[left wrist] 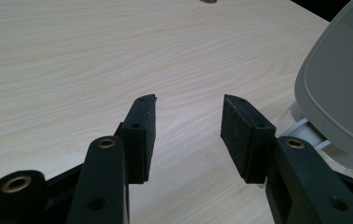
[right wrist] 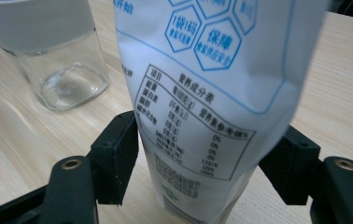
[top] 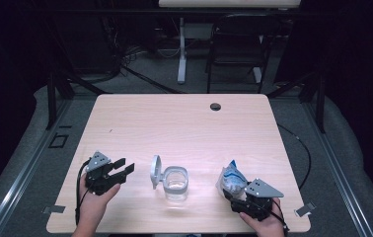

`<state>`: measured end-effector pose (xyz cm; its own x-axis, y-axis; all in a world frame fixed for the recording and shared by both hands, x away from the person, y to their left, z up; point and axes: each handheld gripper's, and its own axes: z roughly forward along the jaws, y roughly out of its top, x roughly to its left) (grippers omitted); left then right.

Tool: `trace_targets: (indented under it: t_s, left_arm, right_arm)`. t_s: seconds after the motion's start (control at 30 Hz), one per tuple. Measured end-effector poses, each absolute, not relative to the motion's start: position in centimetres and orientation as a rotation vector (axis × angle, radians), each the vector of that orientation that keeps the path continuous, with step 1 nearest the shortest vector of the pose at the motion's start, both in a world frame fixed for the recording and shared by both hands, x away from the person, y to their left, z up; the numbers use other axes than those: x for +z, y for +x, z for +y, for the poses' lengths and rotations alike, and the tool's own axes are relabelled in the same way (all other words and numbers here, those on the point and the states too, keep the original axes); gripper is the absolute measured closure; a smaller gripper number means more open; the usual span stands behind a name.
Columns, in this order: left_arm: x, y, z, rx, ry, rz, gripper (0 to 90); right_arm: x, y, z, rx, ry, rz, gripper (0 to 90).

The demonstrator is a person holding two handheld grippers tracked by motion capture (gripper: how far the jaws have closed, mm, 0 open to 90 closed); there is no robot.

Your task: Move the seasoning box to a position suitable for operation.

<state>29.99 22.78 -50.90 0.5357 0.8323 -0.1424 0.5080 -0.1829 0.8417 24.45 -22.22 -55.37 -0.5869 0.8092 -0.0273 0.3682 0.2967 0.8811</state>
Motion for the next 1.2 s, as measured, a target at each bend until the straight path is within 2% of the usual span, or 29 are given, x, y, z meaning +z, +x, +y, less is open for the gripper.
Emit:
trace_targets:
  t_s: [1.2]
  left_arm:
    - [-50.8,30.0,22.8,0.44,1.84,1.105,55.4]
  right_arm:
    - [-57.6,25.2,-21.6,1.182,1.062,2.116,34.8]
